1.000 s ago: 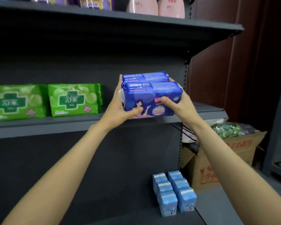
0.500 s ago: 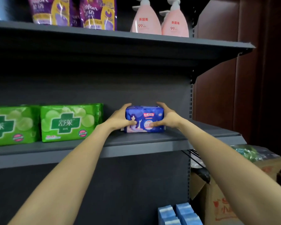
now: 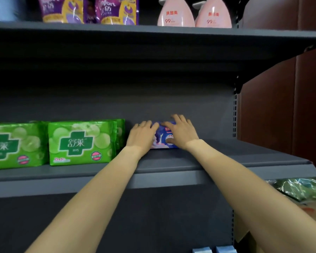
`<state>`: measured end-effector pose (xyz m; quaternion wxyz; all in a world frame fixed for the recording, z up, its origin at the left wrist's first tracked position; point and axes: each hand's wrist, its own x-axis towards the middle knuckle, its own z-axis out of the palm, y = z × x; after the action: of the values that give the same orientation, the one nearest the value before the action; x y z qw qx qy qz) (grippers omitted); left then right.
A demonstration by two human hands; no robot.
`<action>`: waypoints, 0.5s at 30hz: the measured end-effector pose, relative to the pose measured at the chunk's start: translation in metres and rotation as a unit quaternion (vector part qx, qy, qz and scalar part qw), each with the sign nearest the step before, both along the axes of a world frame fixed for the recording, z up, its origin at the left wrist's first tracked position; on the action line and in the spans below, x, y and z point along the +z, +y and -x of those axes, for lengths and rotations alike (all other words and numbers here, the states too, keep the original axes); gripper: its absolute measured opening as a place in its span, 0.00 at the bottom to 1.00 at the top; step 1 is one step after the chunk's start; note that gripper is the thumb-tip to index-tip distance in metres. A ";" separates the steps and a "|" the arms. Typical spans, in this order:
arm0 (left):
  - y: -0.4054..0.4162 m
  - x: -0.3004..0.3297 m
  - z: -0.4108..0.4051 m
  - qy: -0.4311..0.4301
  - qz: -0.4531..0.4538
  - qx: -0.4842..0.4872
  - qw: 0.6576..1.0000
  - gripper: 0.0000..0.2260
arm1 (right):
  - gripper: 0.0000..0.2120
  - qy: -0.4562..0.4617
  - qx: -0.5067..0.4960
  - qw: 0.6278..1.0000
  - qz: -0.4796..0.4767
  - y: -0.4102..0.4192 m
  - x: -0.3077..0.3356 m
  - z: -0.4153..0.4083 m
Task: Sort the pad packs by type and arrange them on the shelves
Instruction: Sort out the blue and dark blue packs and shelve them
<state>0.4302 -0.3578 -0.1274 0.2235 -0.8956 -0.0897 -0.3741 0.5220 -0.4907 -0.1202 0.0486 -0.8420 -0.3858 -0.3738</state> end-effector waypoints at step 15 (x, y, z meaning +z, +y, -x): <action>0.002 -0.002 0.000 -0.015 -0.034 -0.022 0.999 0.14 | 0.25 0.119 0.055 0.991 0.018 -0.022 0.005 0.010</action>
<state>0.4303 -0.3561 -0.1293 0.2437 -0.8835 -0.0603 -0.3956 0.5123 -0.5130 -0.1151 0.1000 -0.8588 -0.4297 -0.2606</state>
